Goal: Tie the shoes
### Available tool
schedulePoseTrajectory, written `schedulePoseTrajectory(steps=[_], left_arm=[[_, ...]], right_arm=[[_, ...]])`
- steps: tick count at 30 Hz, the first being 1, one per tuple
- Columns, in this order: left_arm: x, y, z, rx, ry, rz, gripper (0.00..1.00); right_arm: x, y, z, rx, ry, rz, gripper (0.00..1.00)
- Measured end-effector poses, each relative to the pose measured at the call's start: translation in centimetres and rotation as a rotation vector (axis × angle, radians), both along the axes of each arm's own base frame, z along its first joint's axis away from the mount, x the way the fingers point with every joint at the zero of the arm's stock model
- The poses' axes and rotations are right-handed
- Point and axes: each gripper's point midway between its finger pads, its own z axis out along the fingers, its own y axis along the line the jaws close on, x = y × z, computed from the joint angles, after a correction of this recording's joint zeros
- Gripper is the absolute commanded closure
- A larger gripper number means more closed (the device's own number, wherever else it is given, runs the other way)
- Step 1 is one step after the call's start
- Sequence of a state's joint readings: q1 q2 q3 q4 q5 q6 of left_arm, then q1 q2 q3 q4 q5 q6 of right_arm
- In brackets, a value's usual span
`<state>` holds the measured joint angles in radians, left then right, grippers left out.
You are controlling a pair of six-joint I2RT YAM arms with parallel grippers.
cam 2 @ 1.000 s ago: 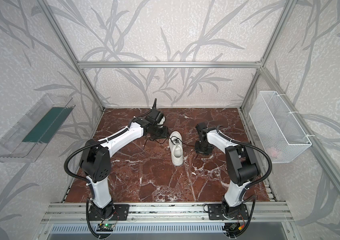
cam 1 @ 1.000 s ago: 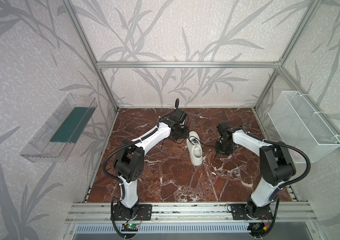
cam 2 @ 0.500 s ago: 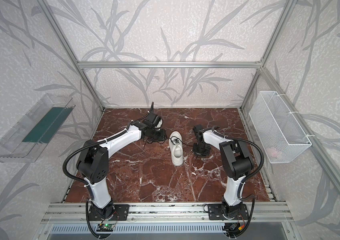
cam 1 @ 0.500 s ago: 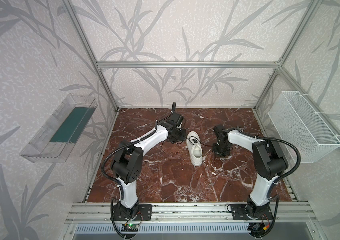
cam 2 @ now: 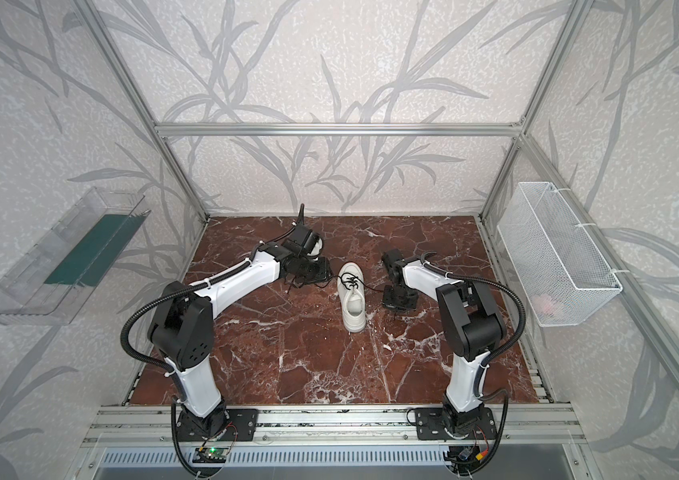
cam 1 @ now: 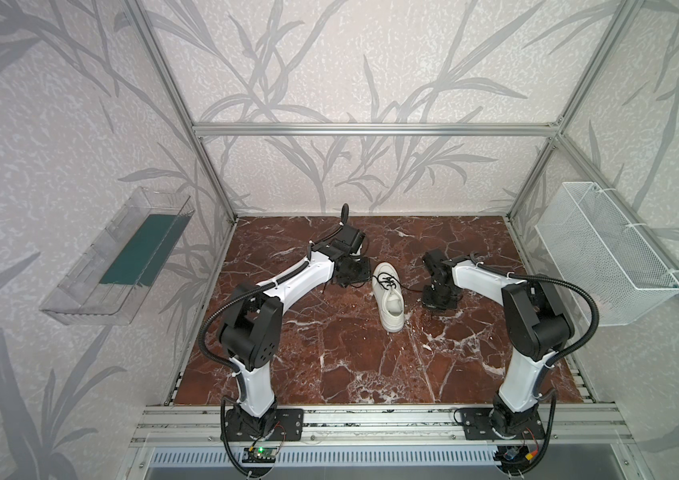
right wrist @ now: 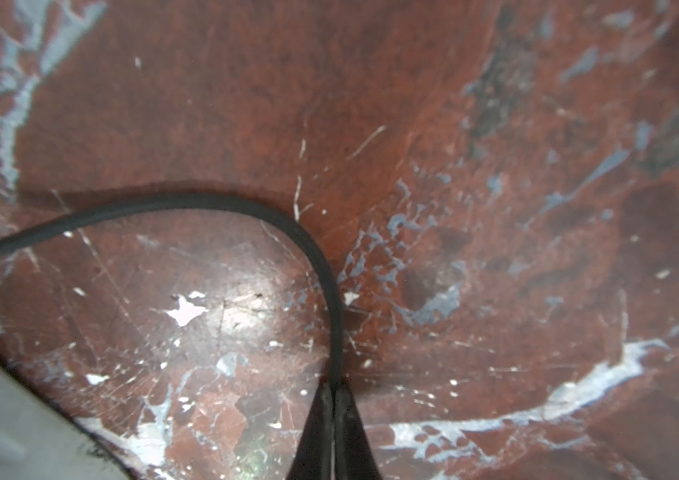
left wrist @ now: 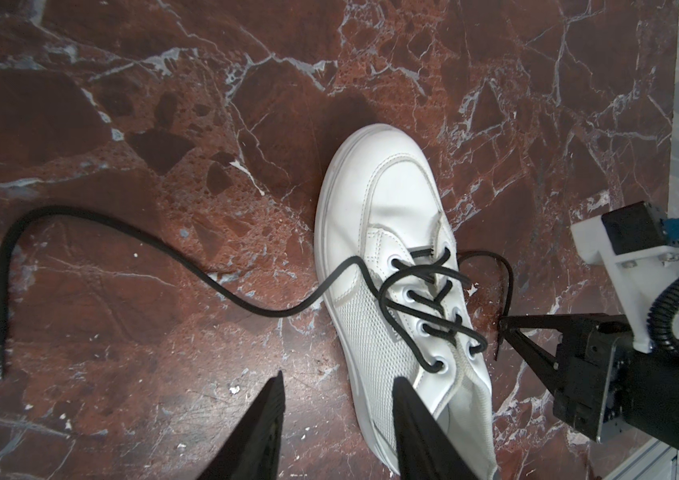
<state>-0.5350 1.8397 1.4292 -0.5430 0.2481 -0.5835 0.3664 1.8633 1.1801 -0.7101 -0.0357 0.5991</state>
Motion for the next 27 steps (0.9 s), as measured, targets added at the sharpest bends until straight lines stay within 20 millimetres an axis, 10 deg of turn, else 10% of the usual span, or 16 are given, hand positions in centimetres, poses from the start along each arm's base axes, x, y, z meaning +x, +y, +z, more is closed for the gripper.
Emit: schedulePoseTrajectory(steps=[7, 18, 27], left_arm=[[-1.8, -0.4, -1.1, -0.040, 0.045, 0.019, 0.56], [-2.3, -2.7, -0.5, -0.182, 0.030, 0.022, 0.59], [-2.9, -4.5, -0.2, -0.247, 0.023, -0.012, 0.60]], right_arm=[[0.7, 0.6, 0.9, 0.117, -0.047, -0.039, 1.00], [5.2, 4.4, 8.6, 0.473, -0.272, -0.126, 1.00], [7.5, 8.0, 8.1, 0.658, -0.209, -0.131, 1.00]])
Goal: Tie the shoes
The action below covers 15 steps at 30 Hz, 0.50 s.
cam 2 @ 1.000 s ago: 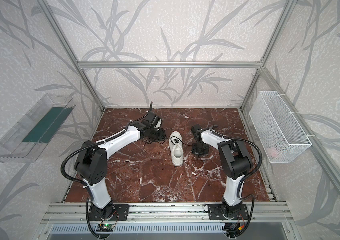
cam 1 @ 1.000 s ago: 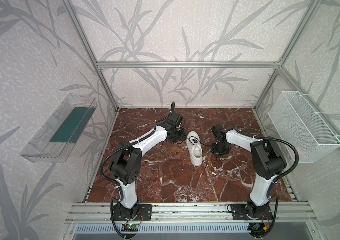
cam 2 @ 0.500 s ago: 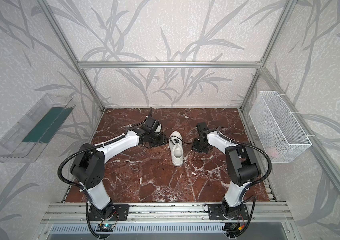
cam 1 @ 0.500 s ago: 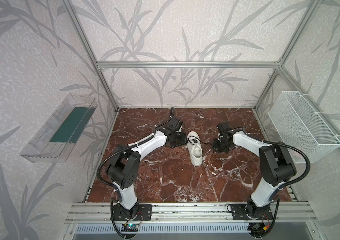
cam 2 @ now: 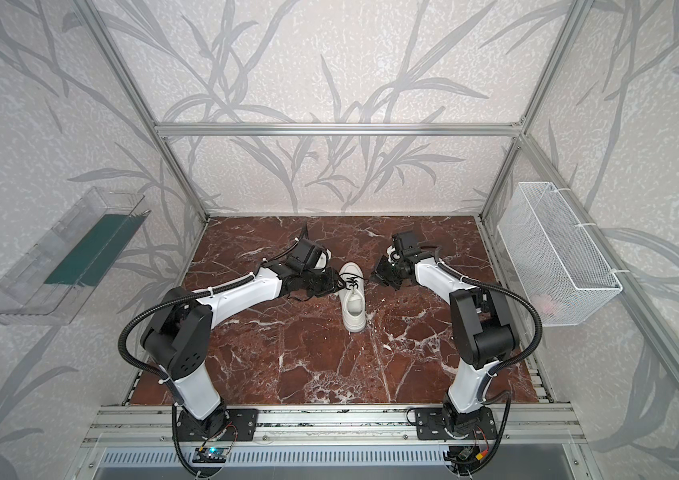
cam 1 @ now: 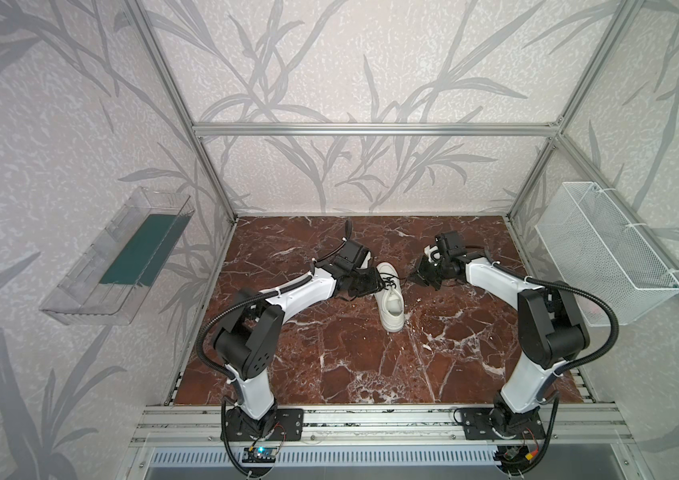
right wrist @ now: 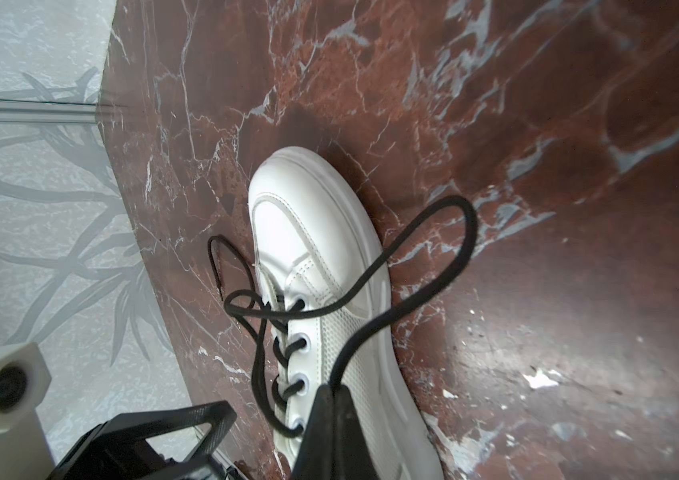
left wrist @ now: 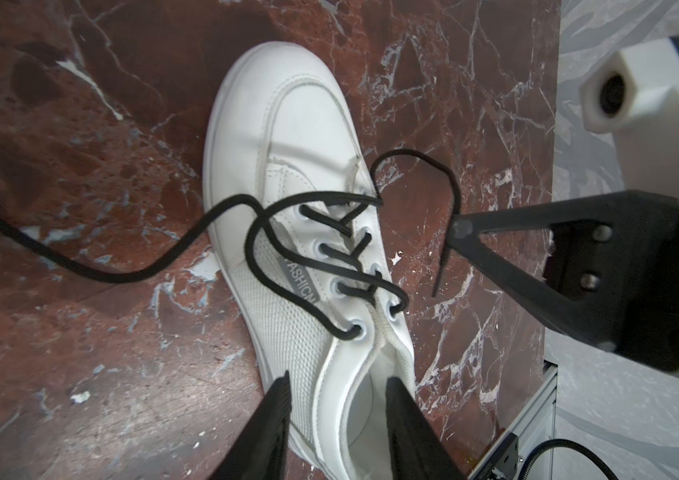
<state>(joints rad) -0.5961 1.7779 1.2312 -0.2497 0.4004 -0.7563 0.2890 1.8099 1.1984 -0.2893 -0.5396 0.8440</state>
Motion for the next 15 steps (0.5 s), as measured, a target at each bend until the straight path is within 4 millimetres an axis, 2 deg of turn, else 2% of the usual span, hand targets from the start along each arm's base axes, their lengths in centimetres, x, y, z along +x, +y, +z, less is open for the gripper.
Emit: schedulePoseTrajectory(steps=[15], left_arm=[[0.0, -1.6, 0.7, -0.093, -0.005, -0.036, 0.63]], right_arm=[[0.9, 1.9, -0.1, 0.126, 0.027, 0.015, 1.00]])
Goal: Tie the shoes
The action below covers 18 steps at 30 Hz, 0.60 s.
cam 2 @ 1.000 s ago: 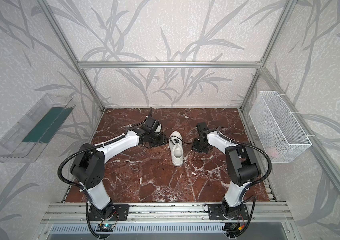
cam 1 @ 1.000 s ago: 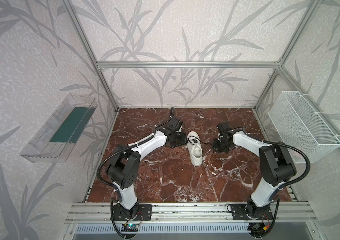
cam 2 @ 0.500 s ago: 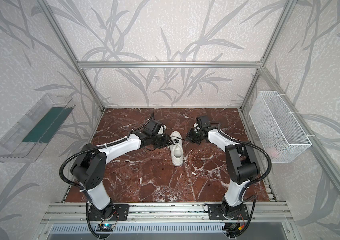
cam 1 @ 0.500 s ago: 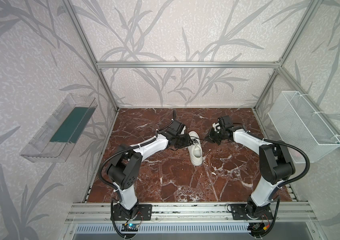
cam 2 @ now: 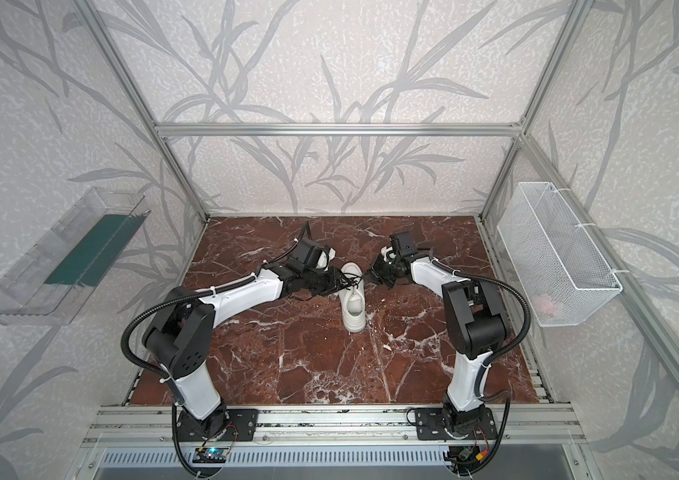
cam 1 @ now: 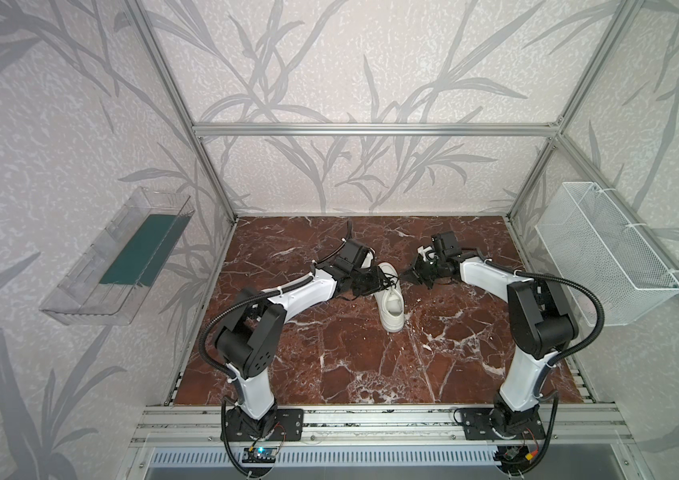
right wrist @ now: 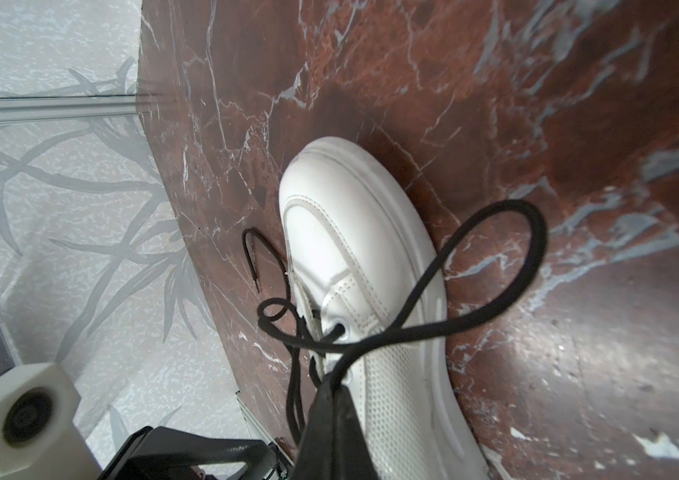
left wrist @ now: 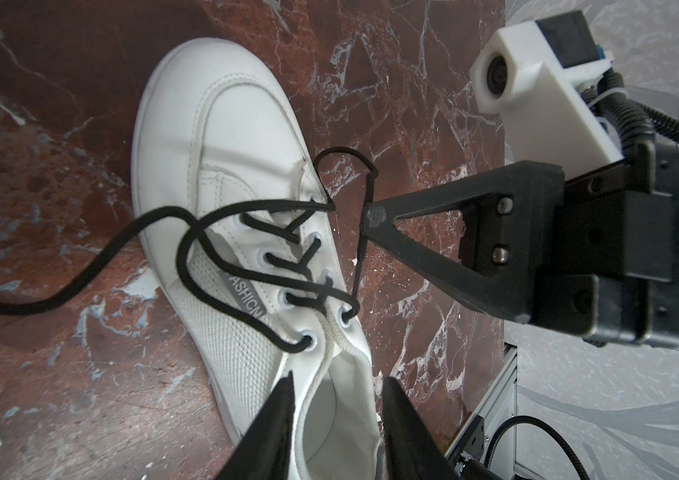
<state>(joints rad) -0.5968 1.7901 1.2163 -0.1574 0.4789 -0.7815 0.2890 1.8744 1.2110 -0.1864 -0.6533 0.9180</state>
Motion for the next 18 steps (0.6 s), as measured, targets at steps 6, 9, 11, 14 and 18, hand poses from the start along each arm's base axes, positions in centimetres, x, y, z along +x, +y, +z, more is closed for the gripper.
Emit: schedulePoseTrajectory(steps=[6, 9, 11, 14, 18], left_arm=[[0.1, -0.3, 0.0, -0.017, 0.000, -0.008, 0.63], [0.1, -0.4, -0.4, -0.017, 0.009, -0.010, 0.63], [0.1, -0.5, -0.6, -0.015, 0.014, -0.010, 0.63], [0.1, -0.5, -0.8, -0.013, 0.019, -0.010, 0.64], [0.1, -0.6, -0.8, -0.020, 0.015, -0.011, 0.64]], right_arm=[[-0.1, 0.3, -0.3, 0.020, 0.018, 0.005, 1.00], [-0.1, 0.5, -0.2, 0.033, 0.019, 0.012, 1.00], [-0.2, 0.9, -0.2, 0.043, 0.019, 0.018, 1.00], [-0.1, 1.1, 0.0, 0.060, 0.020, 0.023, 1.00], [-0.2, 1.6, 0.4, 0.082, 0.016, 0.036, 1.00]])
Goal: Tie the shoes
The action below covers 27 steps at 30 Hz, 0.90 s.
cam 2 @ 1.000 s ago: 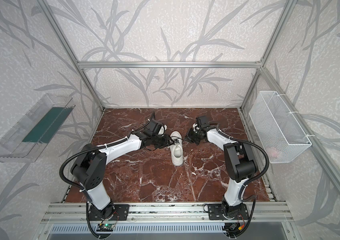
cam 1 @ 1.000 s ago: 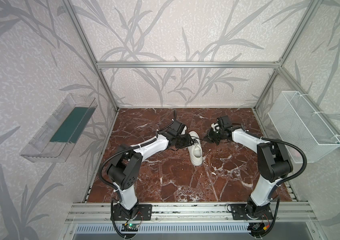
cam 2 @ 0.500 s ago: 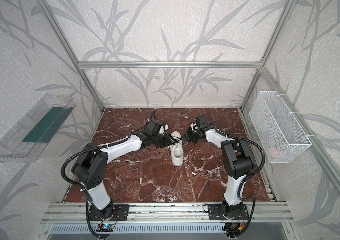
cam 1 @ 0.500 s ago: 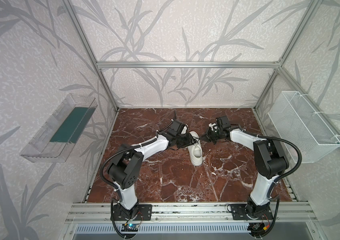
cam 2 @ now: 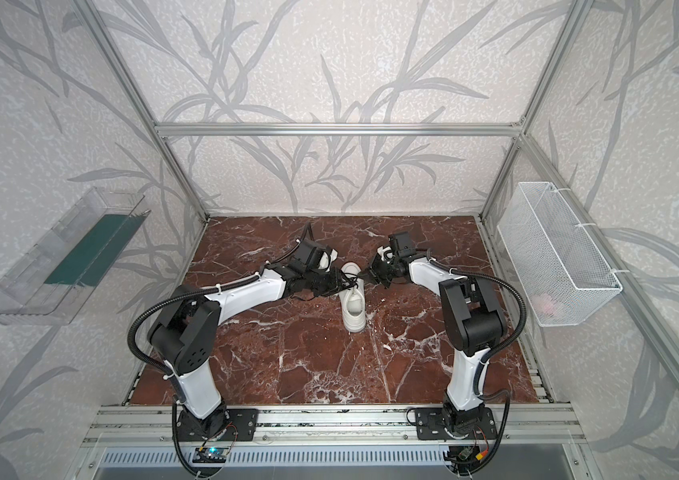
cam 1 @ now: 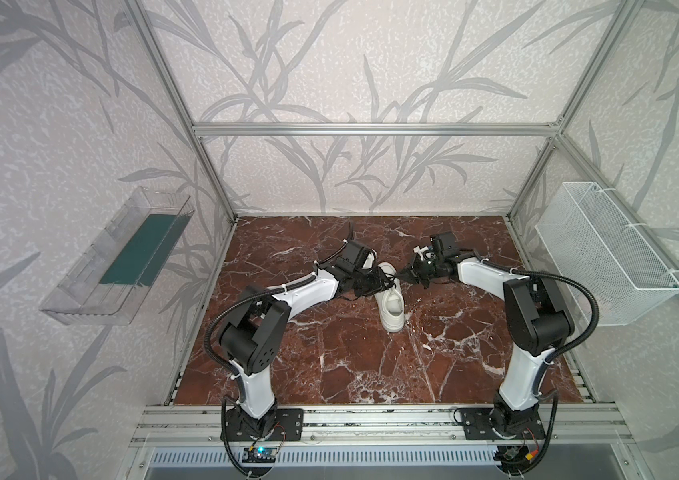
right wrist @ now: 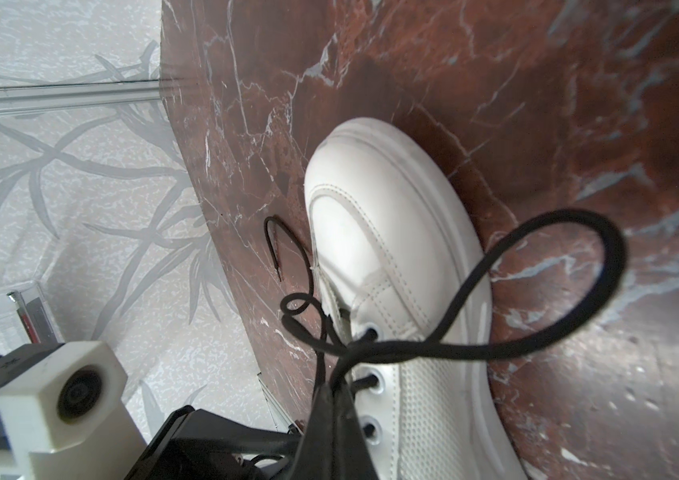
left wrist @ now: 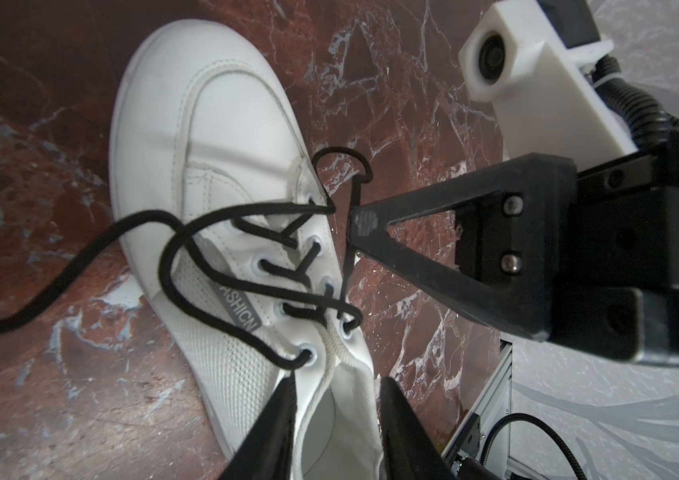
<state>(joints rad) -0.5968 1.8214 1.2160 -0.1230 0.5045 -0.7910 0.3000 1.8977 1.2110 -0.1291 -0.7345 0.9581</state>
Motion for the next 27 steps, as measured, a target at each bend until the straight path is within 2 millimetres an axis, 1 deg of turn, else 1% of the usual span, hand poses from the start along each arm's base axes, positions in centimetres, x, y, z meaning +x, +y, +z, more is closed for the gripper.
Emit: schedulePoseTrajectory(steps=[9, 19, 27], left_arm=[[0.0, -0.3, -0.2, -0.014, 0.013, 0.000, 0.65], [0.1, -0.4, -0.5, -0.020, 0.019, 0.001, 0.65], [0.1, -0.5, -0.6, -0.023, 0.020, 0.000, 0.65]], right_arm=[[-0.4, 0.4, 0.2, 0.026, 0.008, 0.022, 1.00], [-1.2, 0.4, -0.5, 0.015, 0.024, 0.035, 1.00], [-1.9, 0.0, -1.5, -0.010, 0.045, 0.044, 1.00]])
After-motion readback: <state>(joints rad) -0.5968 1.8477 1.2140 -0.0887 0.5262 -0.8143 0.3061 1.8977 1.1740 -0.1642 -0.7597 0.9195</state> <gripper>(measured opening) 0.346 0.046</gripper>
